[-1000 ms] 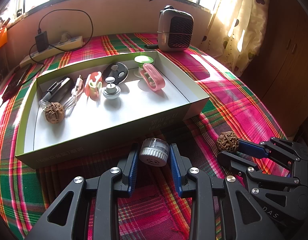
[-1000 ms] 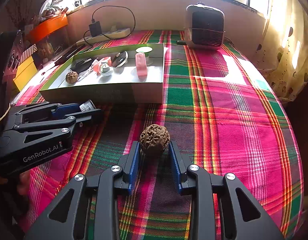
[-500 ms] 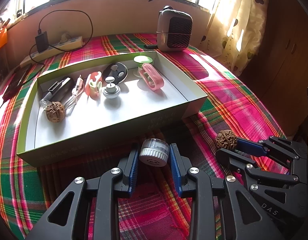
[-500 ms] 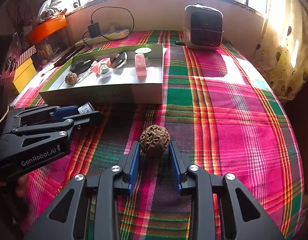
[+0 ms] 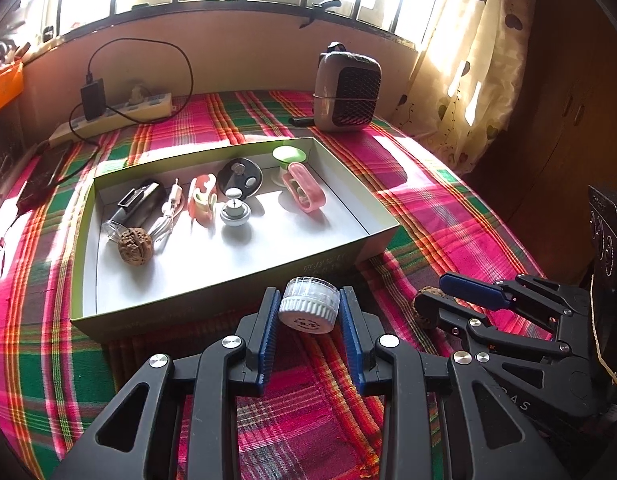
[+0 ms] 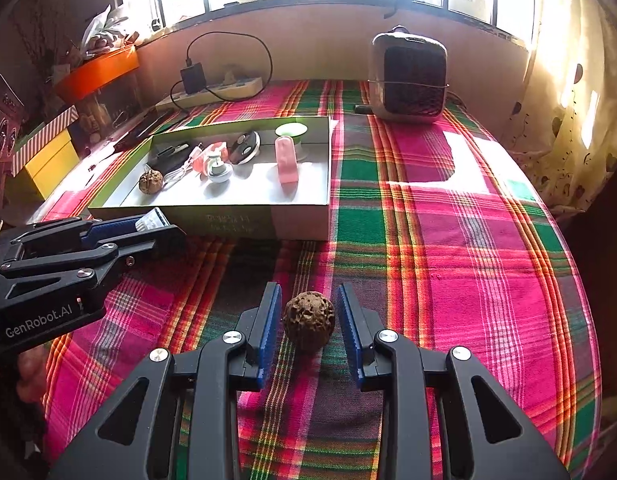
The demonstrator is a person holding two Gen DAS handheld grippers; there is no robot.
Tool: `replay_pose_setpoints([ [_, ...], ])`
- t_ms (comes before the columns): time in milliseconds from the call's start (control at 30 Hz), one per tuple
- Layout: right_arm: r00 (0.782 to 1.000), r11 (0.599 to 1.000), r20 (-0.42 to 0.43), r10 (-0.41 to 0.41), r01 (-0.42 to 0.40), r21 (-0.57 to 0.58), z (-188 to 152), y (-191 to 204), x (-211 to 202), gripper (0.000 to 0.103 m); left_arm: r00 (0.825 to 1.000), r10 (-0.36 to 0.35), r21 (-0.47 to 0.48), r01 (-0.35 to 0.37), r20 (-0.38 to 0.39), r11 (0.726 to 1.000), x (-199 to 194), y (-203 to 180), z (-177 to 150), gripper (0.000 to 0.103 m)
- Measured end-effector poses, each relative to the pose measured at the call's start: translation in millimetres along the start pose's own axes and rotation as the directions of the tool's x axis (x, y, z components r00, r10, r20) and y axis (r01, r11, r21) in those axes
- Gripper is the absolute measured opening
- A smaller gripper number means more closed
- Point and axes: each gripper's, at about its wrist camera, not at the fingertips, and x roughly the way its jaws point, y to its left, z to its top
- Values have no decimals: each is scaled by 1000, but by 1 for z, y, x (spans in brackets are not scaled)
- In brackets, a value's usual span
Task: Organize objects
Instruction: 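Lift the walnut and white cylinder and carry both over the white box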
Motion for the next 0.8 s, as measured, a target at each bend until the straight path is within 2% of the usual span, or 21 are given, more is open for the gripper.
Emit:
replay_pose_setpoints([
  [367,999,1000,-39,23,-23,2,-6,-1,12,31,1000,5,-16,-5,-19,1000,6,6,-4,28],
  [800,999,1000,-37,-4,4,-13,-2,1,12,30,1000,12,-18,-12,-10,1000,4,8,0,28],
])
